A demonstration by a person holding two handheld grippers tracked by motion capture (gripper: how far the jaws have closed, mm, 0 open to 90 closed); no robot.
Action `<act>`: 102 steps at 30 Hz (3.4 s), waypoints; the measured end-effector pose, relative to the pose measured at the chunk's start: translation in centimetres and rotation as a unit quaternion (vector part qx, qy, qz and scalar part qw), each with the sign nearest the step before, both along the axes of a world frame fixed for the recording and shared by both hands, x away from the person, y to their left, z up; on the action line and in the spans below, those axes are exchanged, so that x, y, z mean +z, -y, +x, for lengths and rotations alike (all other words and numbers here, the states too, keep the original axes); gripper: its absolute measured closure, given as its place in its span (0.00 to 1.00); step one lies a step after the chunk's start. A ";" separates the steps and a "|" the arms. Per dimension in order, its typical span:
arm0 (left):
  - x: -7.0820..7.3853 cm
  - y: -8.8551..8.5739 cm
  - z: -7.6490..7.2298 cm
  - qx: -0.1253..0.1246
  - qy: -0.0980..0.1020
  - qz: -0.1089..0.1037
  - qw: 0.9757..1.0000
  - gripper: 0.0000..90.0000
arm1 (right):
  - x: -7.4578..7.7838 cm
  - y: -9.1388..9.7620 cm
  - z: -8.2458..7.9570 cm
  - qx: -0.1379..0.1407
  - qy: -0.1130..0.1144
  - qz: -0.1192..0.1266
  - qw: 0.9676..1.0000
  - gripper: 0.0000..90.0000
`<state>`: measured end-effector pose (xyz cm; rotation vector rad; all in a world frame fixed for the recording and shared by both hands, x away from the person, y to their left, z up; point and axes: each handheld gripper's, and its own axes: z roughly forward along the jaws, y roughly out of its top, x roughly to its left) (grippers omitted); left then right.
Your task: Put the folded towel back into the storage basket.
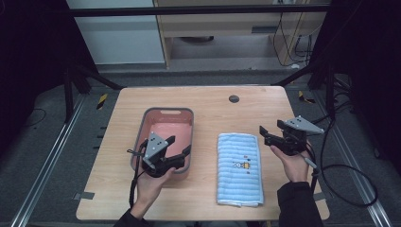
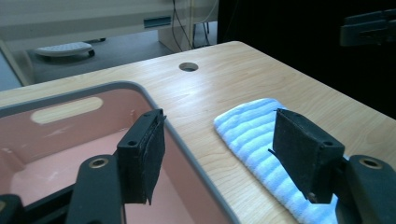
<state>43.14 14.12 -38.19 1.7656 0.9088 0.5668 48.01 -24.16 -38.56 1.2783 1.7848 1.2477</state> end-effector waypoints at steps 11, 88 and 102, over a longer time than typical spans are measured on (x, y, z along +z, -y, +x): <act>-1.1 2.9 -0.3 -0.030 -0.011 0.008 0.999 0.39 | -0.4 -0.1 0.9 -0.003 -0.014 -0.009 1.000 0.35; -11.0 10.6 -2.6 -0.064 -0.109 0.094 0.988 0.58 | -9.9 -1.9 4.8 0.026 -0.134 -0.067 0.988 0.53; -12.0 11.0 -2.7 -0.058 -0.128 0.106 0.984 0.63 | -10.9 -2.3 5.0 0.033 -0.155 -0.077 0.984 0.56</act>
